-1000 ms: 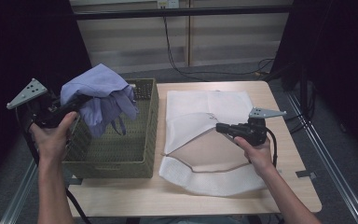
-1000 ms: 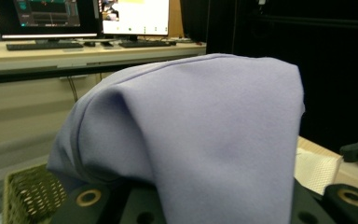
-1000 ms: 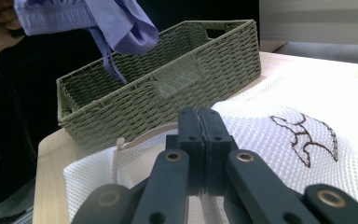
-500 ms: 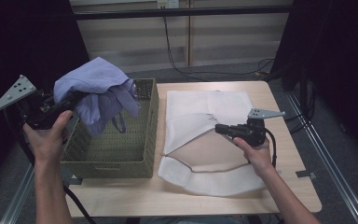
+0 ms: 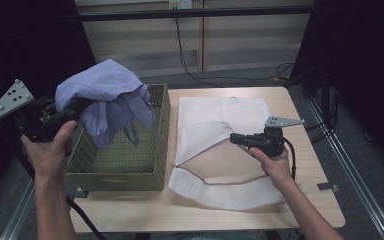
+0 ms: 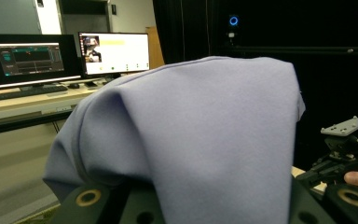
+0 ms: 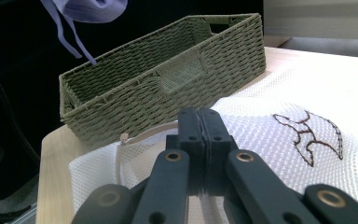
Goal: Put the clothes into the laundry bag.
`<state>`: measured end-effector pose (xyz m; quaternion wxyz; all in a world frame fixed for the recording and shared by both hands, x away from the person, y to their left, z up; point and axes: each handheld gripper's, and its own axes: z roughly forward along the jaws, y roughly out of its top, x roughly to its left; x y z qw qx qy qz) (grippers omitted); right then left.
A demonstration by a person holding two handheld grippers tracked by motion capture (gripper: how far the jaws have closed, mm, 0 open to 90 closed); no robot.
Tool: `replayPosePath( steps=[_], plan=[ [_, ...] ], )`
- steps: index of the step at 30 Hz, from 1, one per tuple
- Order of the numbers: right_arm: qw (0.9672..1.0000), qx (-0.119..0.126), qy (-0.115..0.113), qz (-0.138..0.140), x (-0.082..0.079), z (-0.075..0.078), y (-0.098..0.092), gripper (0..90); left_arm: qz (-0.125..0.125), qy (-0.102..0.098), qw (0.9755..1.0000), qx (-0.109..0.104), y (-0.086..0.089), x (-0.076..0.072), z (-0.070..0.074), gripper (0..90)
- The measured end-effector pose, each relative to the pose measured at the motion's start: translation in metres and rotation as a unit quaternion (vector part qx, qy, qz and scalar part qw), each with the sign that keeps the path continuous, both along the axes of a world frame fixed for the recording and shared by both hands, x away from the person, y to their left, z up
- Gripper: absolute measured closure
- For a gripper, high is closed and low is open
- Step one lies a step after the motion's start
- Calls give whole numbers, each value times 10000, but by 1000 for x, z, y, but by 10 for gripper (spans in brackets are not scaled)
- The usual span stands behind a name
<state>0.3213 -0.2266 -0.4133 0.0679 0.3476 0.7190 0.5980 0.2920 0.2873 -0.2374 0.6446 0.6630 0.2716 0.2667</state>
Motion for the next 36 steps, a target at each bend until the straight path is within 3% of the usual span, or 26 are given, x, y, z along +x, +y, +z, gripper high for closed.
replayPosePath(
  steps=[13,19,26,31,36],
  plan=[
    [10000,3,0,14,0,1,-1,890,-215,-220,9995,-54,-13,-12,9,798],
    [10000,-9,14,22,0,1,-1,890,-269,-287,9990,-213,-20,-18,12,797],
    [10000,19,-5,50,0,3,0,890,-569,-385,9975,-154,-31,-25,17,797],
    [10000,29,-35,71,-1,6,0,890,-826,-343,9957,-225,-42,-29,20,798],
    [10000,26,-14,48,0,4,-1,891,-1028,-295,9941,-152,-57,-29,20,798]
  ],
)
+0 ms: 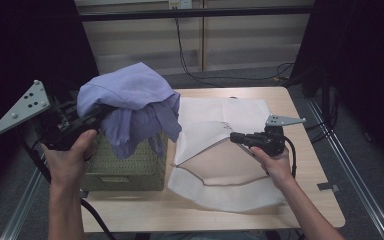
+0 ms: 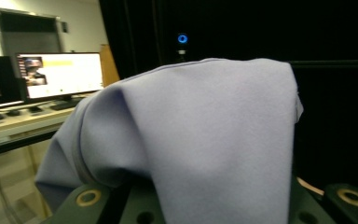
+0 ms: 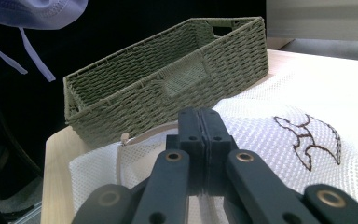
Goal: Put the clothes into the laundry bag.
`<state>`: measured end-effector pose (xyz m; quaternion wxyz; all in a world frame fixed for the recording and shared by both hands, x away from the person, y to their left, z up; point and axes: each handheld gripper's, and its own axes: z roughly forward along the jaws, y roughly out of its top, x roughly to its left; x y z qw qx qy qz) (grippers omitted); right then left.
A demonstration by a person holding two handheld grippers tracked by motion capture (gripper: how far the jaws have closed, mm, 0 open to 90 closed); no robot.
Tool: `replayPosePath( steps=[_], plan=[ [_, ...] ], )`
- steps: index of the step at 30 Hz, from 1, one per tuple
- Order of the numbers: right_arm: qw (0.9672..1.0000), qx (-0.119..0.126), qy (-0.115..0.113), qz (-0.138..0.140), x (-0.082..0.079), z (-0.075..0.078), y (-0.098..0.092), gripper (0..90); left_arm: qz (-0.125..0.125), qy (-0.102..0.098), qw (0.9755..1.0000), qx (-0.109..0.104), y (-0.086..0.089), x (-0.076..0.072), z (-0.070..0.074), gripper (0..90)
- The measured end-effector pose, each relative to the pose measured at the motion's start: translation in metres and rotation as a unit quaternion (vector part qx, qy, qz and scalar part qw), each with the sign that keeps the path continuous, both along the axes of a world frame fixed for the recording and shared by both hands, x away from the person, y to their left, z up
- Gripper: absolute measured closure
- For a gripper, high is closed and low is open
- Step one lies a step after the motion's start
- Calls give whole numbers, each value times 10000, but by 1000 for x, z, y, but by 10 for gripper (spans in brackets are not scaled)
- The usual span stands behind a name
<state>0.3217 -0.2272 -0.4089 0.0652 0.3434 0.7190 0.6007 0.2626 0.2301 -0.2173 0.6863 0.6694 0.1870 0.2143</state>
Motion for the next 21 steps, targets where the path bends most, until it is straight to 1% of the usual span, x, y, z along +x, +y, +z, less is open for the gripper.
replayPosePath(
  steps=[3,4,5,6,7,8,9,10,11,12,13,15,16,17,20,21],
  plan=[
    [10000,1,12,3,0,-1,0,890,-139,-38,9999,88,-9,-2,1,798],
    [10000,10,23,5,1,-1,0,890,-183,-28,9998,84,-13,-3,1,798],
    [10000,14,13,6,1,-1,0,890,-232,-47,9996,140,-15,-4,1,798],
    [10000,19,18,7,1,-1,0,891,-289,-76,9994,150,-19,-4,1,799],
    [10000,17,18,6,1,-1,0,891,-405,-75,9990,164,-23,-5,-1,799],
    [10000,20,13,7,1,-1,0,891,-447,-98,9988,197,-25,-5,-1,799],
    [10000,20,13,7,1,-1,0,890,-471,-76,9987,175,-29,-5,-2,798],
    [10000,23,26,8,1,-1,0,891,-556,-65,9983,173,-33,-4,-3,798],
    [10000,17,22,9,1,-1,0,890,-623,-78,9976,288,-36,-4,-4,798],
    [10000,24,28,17,1,-1,0,890,-665,-80,9973,292,-40,-5,-4,798],
    [10000,22,41,17,1,-1,0,890,-731,-79,9967,349,-44,-5,-5,798],
    [10000,29,44,35,1,-1,0,890,-814,-39,9960,358,-50,-6,-6,798],
    [10000,36,50,40,1,-2,0,890,-865,-57,9955,376,-53,-5,-6,798],
    [10000,30,49,34,1,-2,0,890,-940,-11,9948,399,-57,-5,-8,798],
    [10000,40,37,34,1,-2,0,890,-1029,47,9936,465,-66,-3,-12,798],
    [10000,41,39,43,1,-2,0,890,-1049,98,9934,460,-69,-2,-14,798]
  ],
)
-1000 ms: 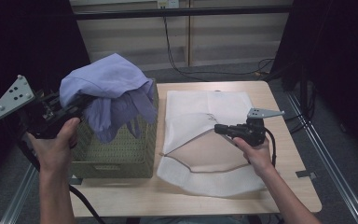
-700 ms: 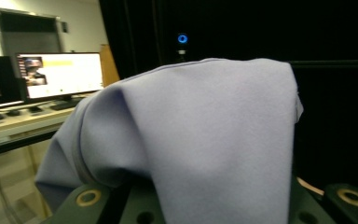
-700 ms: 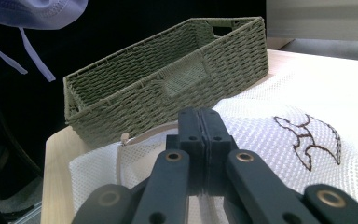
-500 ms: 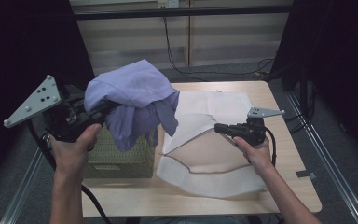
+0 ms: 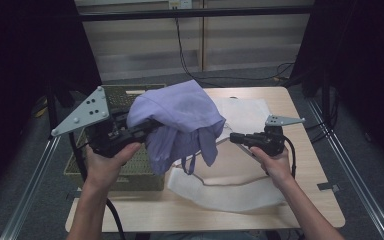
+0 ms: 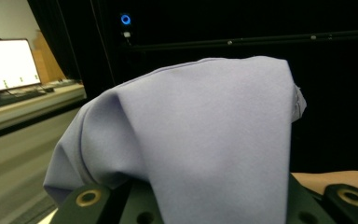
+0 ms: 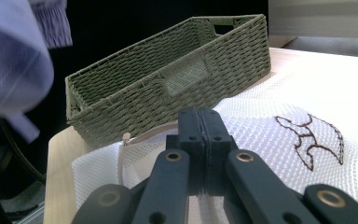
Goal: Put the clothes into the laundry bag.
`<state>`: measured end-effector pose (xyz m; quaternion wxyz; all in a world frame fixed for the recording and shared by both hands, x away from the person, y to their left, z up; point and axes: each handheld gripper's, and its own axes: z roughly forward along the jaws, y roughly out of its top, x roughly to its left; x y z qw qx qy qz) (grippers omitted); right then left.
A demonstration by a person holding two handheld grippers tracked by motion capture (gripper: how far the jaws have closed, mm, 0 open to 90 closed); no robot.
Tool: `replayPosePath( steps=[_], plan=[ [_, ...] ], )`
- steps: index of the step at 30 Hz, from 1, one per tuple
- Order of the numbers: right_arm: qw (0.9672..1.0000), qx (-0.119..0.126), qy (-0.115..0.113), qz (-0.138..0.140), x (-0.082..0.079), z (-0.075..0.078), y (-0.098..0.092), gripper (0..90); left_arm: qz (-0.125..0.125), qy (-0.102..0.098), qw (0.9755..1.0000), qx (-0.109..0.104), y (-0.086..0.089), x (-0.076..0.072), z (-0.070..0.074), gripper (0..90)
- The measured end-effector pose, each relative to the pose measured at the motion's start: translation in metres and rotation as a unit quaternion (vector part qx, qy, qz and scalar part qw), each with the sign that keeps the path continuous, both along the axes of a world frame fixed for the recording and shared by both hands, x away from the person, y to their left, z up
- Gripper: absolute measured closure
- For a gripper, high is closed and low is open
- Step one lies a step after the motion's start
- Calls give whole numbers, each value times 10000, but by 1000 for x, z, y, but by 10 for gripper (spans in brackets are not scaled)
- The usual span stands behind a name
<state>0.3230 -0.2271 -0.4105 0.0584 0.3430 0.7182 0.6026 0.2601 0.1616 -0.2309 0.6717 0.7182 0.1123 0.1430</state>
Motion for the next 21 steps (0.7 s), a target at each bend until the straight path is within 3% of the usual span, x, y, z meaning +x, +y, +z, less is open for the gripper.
replayPosePath(
  steps=[2,12,21],
  plan=[
    [10000,2,6,4,0,0,0,890,89,7,9999,54,-5,0,-2,798],
    [10000,11,34,36,-1,0,0,890,-282,142,9991,268,-30,1,-15,799],
    [10000,55,30,49,-2,3,-3,890,-538,298,9963,599,-56,3,-32,798]
  ],
)
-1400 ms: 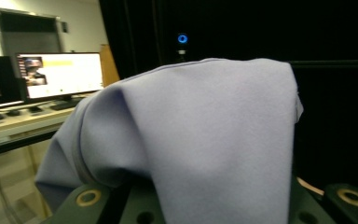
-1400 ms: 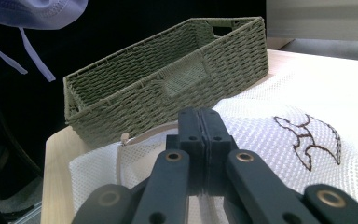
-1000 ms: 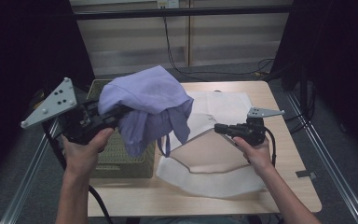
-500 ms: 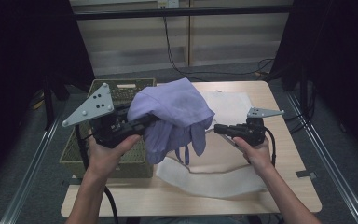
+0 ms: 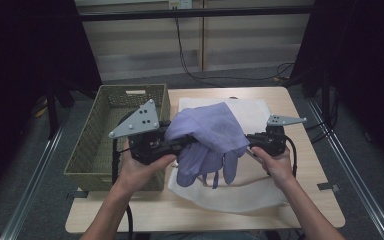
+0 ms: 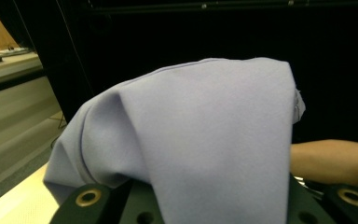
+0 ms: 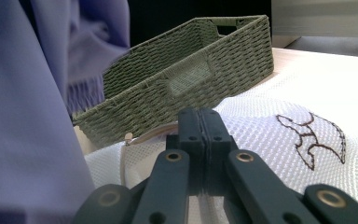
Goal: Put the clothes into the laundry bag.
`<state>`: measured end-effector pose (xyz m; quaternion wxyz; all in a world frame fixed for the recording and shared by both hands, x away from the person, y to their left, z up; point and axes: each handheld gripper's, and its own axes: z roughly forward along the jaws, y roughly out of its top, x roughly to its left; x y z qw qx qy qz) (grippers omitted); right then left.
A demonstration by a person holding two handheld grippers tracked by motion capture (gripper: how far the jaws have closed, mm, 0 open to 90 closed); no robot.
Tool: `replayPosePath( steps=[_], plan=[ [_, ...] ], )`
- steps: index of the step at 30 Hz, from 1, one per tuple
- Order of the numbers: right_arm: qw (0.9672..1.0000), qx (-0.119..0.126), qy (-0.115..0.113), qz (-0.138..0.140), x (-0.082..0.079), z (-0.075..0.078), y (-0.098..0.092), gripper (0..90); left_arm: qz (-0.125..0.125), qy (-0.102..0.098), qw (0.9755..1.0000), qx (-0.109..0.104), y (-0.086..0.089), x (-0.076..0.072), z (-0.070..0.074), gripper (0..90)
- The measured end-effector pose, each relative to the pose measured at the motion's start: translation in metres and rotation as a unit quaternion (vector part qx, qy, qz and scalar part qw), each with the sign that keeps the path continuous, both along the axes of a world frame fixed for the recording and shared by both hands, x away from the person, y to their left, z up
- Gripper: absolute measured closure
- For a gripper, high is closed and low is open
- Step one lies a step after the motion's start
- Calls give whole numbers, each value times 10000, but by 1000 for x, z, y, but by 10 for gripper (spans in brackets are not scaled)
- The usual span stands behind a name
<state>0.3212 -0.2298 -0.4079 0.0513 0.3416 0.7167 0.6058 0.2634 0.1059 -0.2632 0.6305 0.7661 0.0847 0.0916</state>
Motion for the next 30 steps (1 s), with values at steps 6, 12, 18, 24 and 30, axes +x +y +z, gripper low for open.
replayPosePath(
  steps=[6,12,18,24,30],
  plan=[
    [10000,7,-3,18,-1,2,-2,890,-98,149,9996,217,-10,5,-11,797],
    [10000,-11,5,50,-1,2,-2,890,-115,300,9987,392,-20,10,-25,797],
    [10000,-4,11,81,0,3,-1,890,-187,423,9966,677,-35,14,-40,797],
    [10000,11,34,92,0,2,-2,889,-350,579,9952,706,-47,15,-50,796],
    [9999,28,40,98,0,2,-2,889,-501,649,9930,853,-59,13,-59,796]
  ],
)
